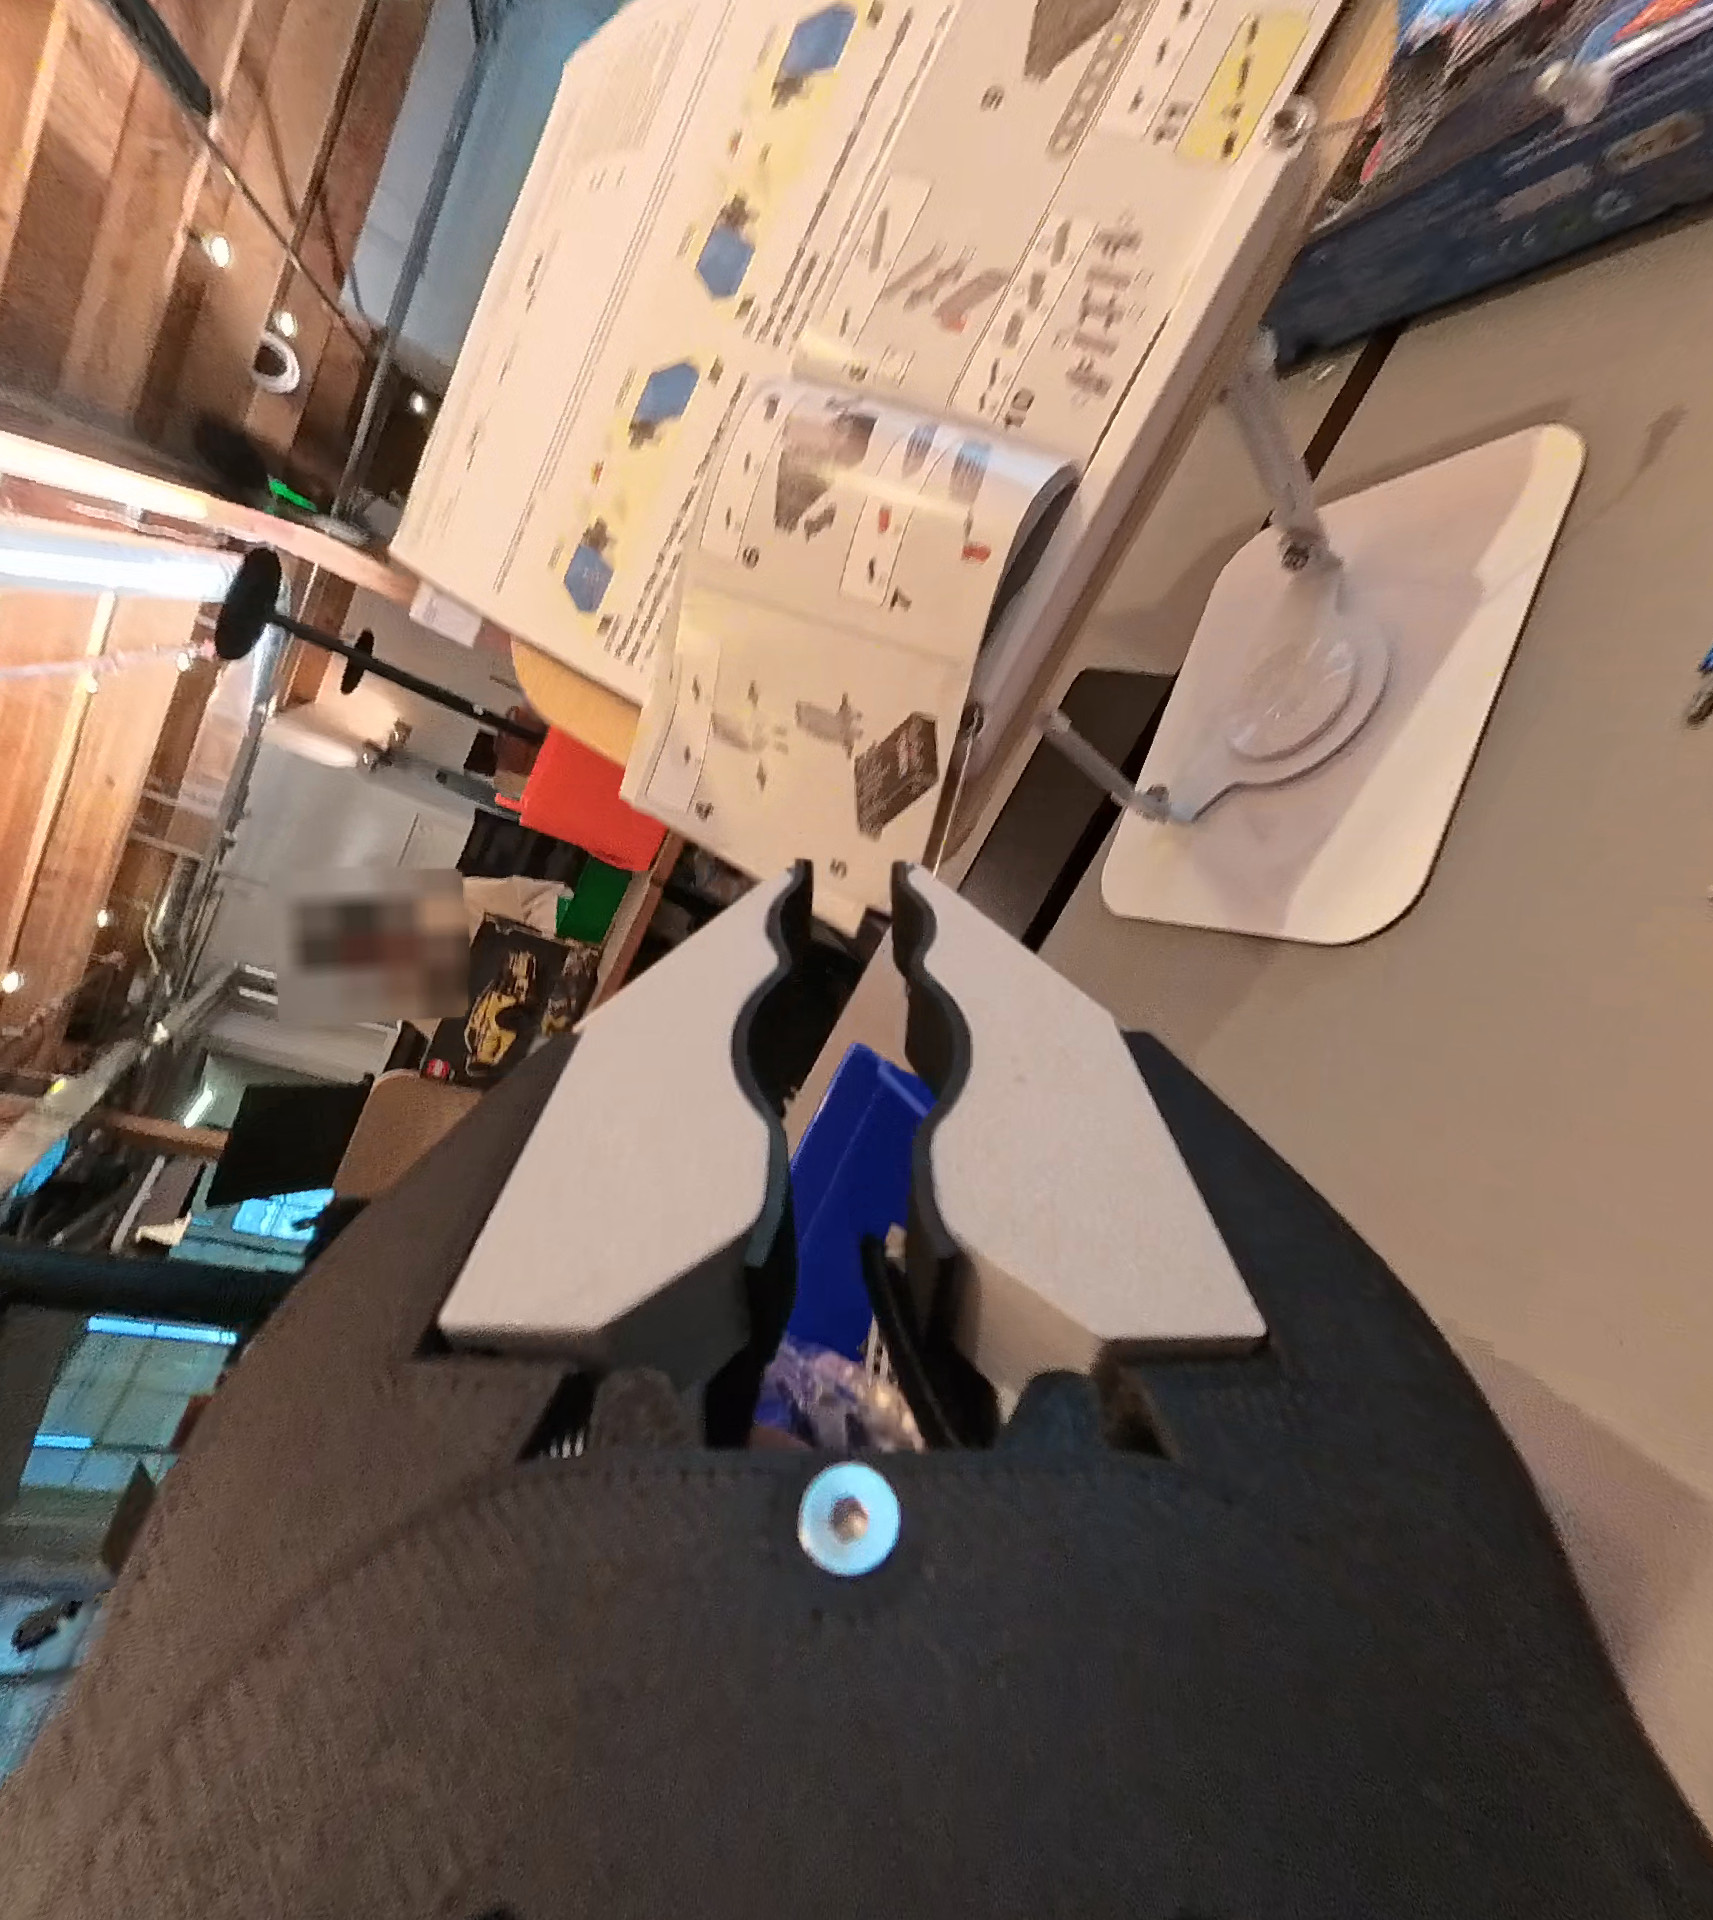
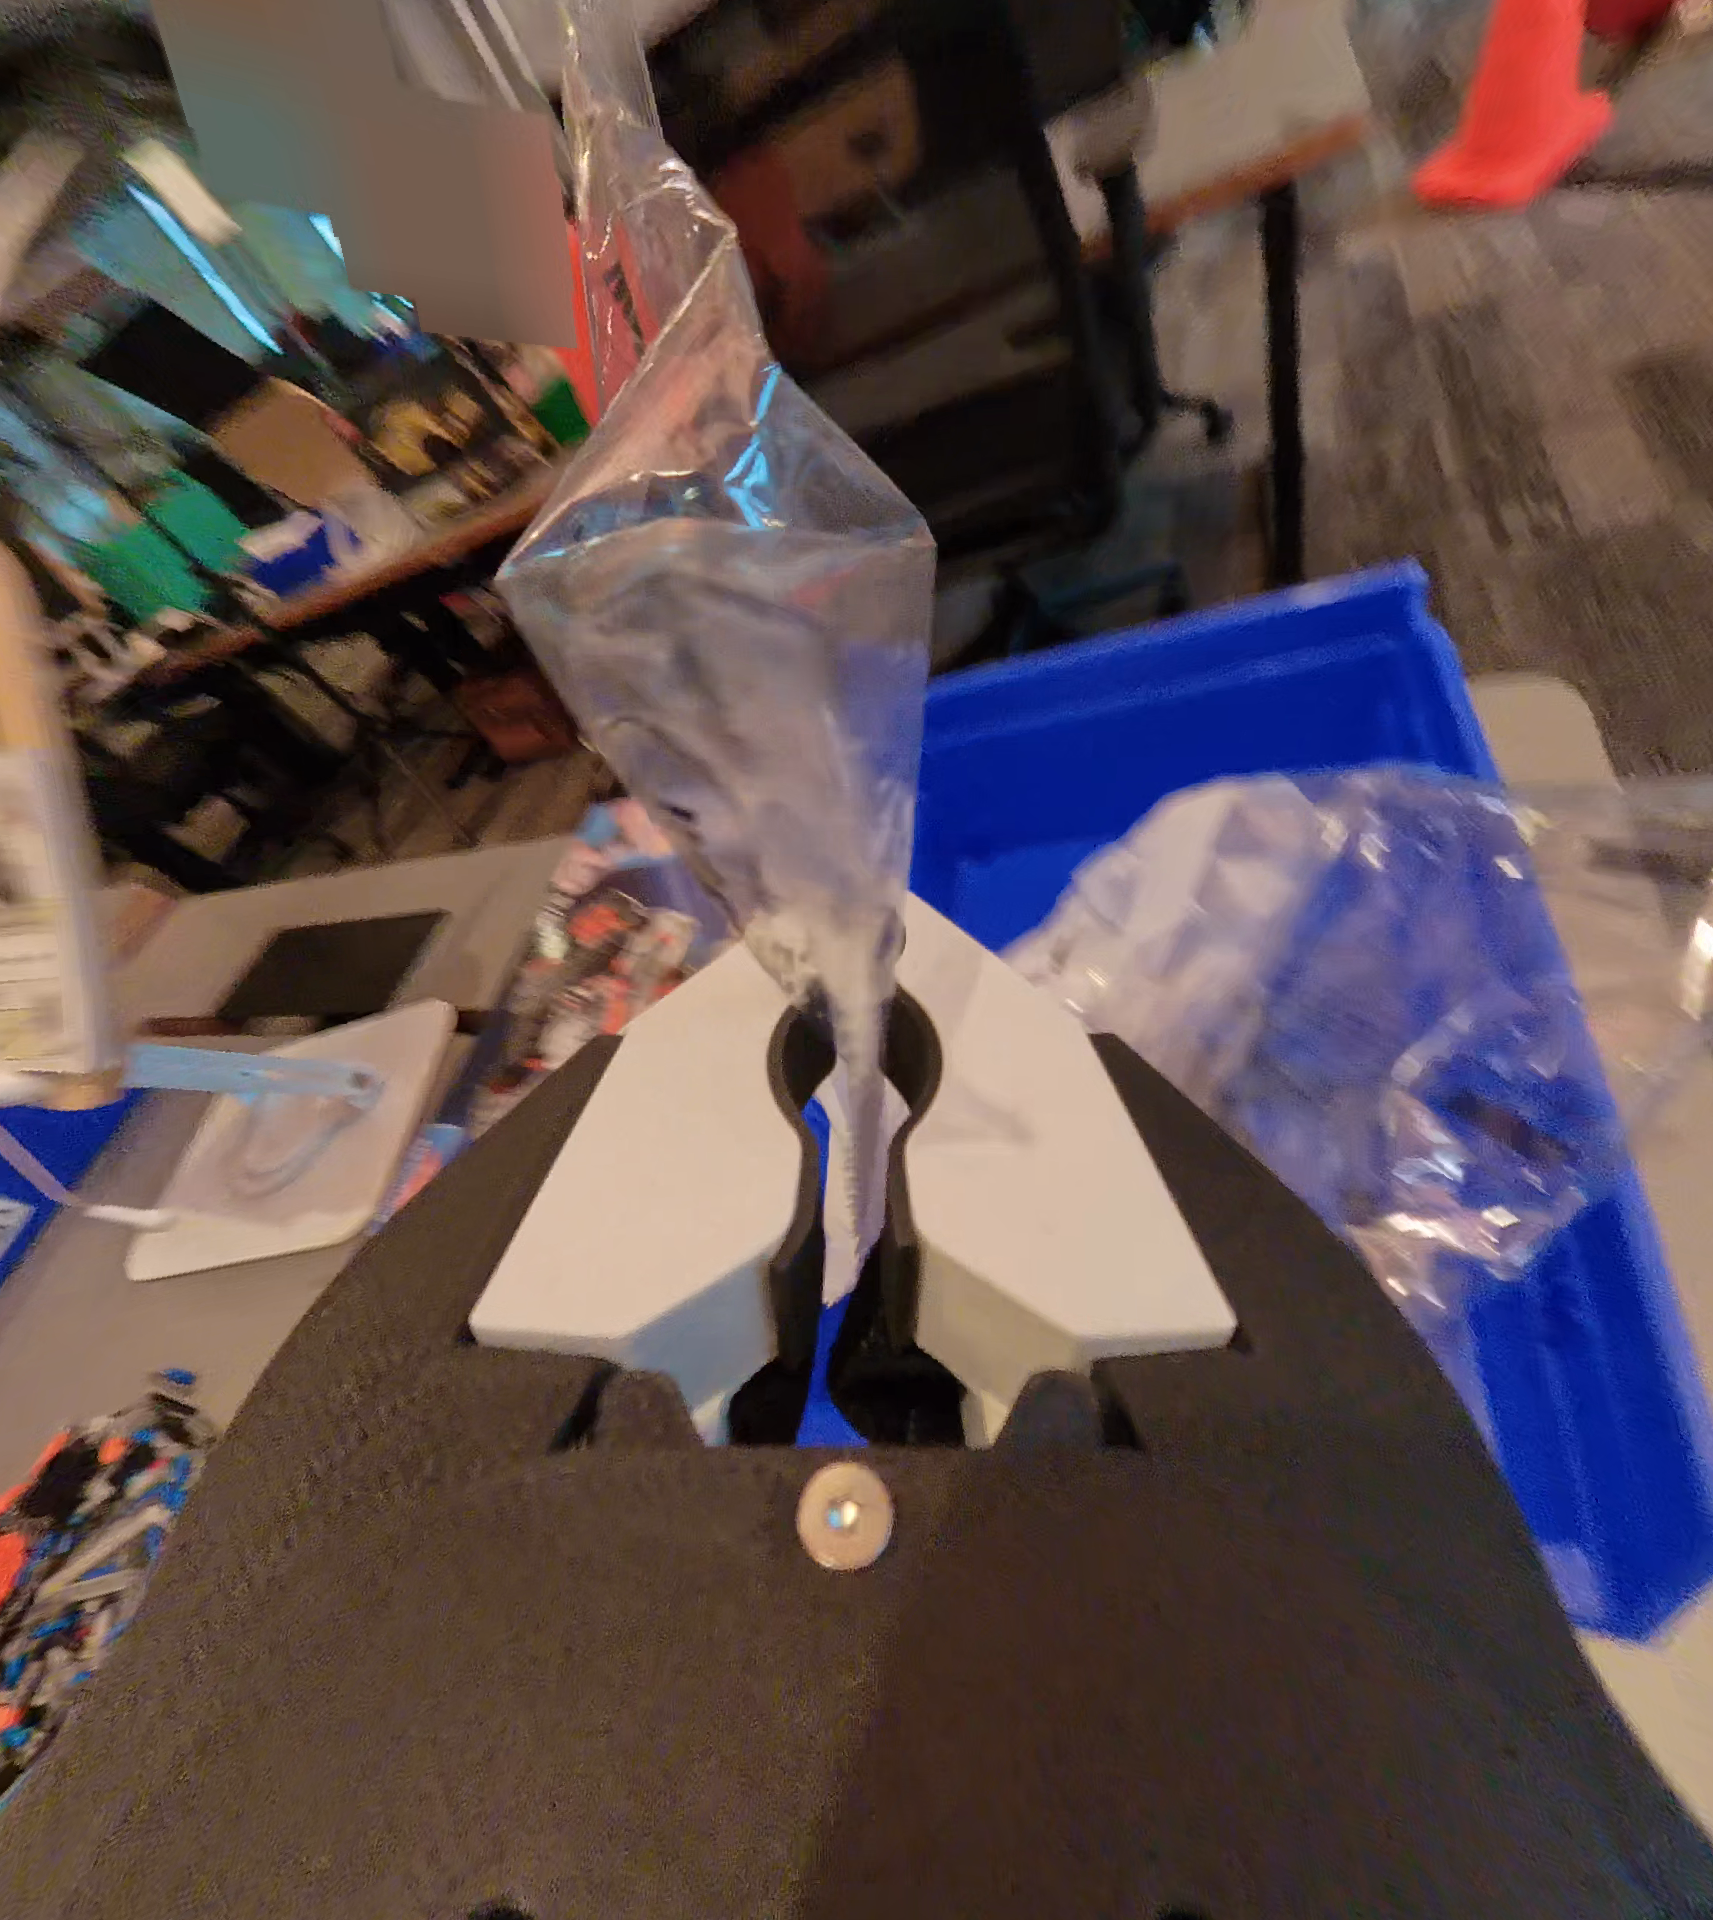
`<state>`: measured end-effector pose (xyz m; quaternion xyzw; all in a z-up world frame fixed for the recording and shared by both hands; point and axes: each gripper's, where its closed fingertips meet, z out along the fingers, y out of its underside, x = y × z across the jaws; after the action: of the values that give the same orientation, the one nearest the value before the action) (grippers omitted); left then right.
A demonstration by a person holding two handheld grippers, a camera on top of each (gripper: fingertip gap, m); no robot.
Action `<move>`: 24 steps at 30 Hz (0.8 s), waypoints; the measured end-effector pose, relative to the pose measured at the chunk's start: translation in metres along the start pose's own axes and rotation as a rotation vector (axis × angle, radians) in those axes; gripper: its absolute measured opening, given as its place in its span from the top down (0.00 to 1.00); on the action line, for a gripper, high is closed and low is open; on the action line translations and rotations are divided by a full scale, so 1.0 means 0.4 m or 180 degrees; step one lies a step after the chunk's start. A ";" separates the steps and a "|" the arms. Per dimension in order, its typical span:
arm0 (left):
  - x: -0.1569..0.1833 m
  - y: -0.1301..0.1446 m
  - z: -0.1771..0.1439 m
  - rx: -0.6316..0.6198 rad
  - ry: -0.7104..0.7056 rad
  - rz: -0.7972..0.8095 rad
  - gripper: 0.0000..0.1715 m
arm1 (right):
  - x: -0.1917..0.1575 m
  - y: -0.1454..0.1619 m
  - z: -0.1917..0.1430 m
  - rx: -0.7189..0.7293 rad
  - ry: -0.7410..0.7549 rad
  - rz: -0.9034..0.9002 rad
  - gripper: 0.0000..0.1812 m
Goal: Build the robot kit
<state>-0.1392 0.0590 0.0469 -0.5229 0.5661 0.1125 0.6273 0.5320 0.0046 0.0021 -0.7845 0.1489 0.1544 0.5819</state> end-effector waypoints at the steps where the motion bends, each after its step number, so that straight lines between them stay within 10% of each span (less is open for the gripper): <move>1: -0.010 0.017 -0.005 -0.0058 -0.0023 -0.0031 0.93 | 0.042 0.031 0.019 -0.0196 0.0143 0.0062 1.00; 5: -0.048 0.080 -0.020 -0.0259 -0.0127 -0.0080 0.93 | 0.168 0.152 0.057 -0.0936 0.0837 -0.0009 0.71; 8: -0.084 0.118 -0.034 -0.0351 -0.0219 -0.0133 0.93 | 0.162 0.112 0.033 -0.0649 0.0998 -0.0145 0.57; 16: -0.182 0.321 -0.030 -0.0978 -0.0099 -0.0343 0.87 | 0.015 0.070 -0.082 -0.0510 0.1190 -0.1000 0.61; 24: -0.056 0.552 0.098 -0.1533 0.1316 -0.0897 0.81 | -0.247 0.201 -0.106 -0.0390 0.0654 -0.1329 0.67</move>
<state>-0.2853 0.1941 -0.0585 -0.7407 0.5605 0.0468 0.3673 0.4121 -0.0533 -0.0150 -0.8437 0.0322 -0.0411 0.5343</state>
